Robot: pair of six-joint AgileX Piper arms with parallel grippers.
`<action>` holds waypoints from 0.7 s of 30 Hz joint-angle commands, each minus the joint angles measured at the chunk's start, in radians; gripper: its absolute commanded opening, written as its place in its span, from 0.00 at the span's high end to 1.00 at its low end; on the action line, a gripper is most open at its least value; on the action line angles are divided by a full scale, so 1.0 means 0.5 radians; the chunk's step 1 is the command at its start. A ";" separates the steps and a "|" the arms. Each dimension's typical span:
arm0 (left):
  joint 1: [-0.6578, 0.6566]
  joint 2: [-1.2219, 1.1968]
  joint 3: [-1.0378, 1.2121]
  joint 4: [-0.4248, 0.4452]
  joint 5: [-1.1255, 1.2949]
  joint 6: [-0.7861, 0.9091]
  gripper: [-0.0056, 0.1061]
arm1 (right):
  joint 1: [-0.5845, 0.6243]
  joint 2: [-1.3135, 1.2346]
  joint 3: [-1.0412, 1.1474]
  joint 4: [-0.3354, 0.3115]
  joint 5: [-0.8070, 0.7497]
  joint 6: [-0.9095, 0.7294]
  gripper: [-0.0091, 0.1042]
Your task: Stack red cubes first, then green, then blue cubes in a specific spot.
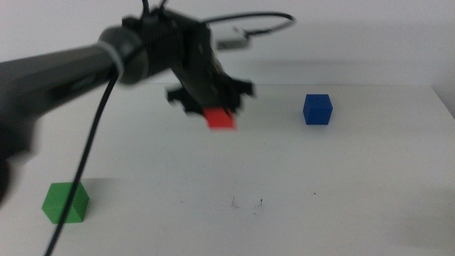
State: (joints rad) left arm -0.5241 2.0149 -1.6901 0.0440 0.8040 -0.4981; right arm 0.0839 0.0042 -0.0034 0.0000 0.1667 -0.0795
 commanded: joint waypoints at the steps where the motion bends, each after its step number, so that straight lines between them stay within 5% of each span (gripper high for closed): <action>1: -0.178 -0.279 0.430 0.002 -0.263 -0.233 0.79 | -0.009 -0.008 0.007 -0.025 -0.017 -0.014 0.10; 7: -0.514 -0.386 0.786 0.542 -0.353 -1.094 0.79 | -0.009 -0.008 0.007 -0.025 -0.017 -0.014 0.10; 21: -0.527 -0.115 0.786 0.523 -0.464 -1.092 0.79 | -0.009 -0.008 0.007 -0.025 -0.017 -0.014 0.10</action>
State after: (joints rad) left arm -0.7848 1.9548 -1.2970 0.3043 0.5837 -1.0352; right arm 0.0839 0.0042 -0.0034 0.0000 0.1667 -0.0795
